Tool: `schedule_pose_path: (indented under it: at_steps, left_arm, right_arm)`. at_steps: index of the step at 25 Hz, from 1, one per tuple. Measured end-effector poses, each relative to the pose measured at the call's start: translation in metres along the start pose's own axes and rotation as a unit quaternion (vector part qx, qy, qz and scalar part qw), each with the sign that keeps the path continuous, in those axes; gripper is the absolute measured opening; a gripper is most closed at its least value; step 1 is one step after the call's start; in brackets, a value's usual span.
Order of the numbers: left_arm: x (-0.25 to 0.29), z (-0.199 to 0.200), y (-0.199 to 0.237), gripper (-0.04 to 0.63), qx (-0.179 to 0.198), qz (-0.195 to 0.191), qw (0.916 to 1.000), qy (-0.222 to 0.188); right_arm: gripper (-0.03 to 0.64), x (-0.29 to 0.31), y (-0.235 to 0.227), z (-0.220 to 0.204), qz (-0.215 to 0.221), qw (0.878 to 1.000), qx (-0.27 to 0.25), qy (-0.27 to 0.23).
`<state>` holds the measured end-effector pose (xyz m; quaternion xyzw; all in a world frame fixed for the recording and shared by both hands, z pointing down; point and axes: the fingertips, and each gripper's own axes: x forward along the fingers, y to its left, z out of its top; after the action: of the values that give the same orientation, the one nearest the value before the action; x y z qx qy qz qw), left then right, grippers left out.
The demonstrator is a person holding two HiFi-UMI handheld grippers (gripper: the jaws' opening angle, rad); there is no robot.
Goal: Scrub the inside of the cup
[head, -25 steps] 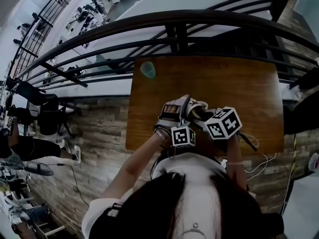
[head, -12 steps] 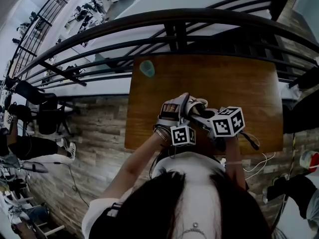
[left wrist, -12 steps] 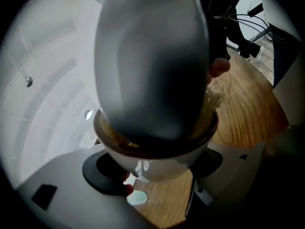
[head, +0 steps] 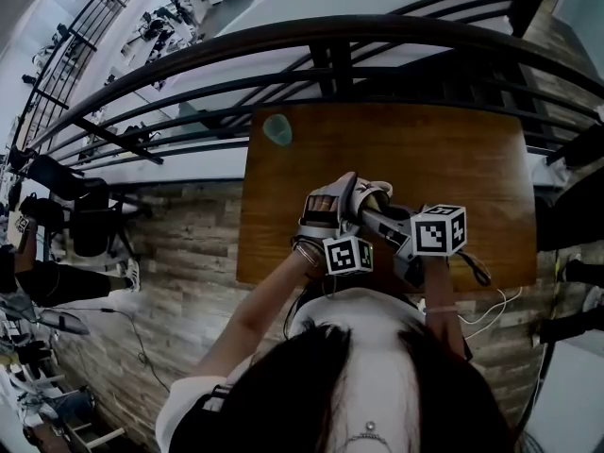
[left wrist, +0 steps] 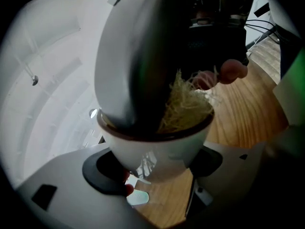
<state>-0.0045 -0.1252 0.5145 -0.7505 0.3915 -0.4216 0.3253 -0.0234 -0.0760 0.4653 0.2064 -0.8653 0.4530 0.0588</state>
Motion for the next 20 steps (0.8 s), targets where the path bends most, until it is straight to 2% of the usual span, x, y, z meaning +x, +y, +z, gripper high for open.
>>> schedule_pose_path:
  at_steps: [8,11,14,20]
  left_arm:
    - [0.001,0.002,0.009,0.388,-0.02,0.018,0.9996,-0.002]
    - [0.001,0.001,0.011,0.388,-0.023,0.023,0.9995,-0.003]
    - [0.0,-0.001,0.011,0.388,-0.023,0.022,0.9995,-0.001]
    - [0.001,0.0,0.009,0.388,-0.027,0.018,0.9995,-0.001]
  right_arm:
    - [0.081,-0.002,0.003,0.012,0.032,0.997,0.051,-0.04]
    - [0.081,-0.001,0.005,0.017,0.052,0.993,0.085,-0.059]
    - [0.081,-0.002,0.003,0.016,0.055,0.989,0.116,-0.067]
    - [0.081,-0.004,0.001,0.019,0.061,0.988,0.124,-0.071]
